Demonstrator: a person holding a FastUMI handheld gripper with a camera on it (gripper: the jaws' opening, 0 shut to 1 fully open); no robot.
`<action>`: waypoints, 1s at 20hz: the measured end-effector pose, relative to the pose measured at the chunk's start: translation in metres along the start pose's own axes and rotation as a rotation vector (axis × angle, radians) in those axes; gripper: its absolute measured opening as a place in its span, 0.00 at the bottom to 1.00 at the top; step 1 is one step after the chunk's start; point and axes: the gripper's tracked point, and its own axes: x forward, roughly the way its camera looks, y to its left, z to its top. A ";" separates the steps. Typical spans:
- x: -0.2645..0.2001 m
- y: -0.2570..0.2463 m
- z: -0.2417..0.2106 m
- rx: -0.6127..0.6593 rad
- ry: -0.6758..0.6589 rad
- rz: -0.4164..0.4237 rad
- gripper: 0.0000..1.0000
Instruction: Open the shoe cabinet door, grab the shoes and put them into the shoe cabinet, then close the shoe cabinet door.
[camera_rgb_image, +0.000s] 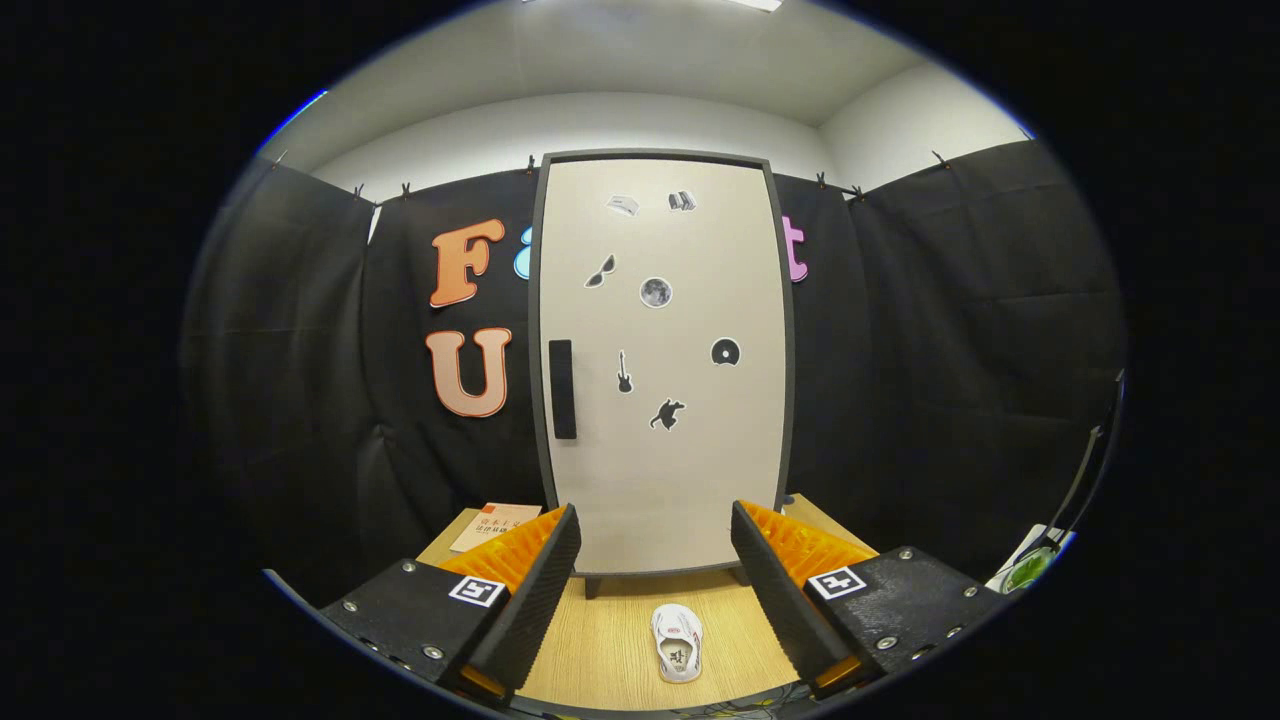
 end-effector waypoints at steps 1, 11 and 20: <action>0.001 0.001 -0.001 0.000 0.003 0.001 0.95; 0.046 0.043 -0.002 0.003 0.027 0.075 0.95; 0.149 0.097 0.013 0.003 0.014 0.132 0.95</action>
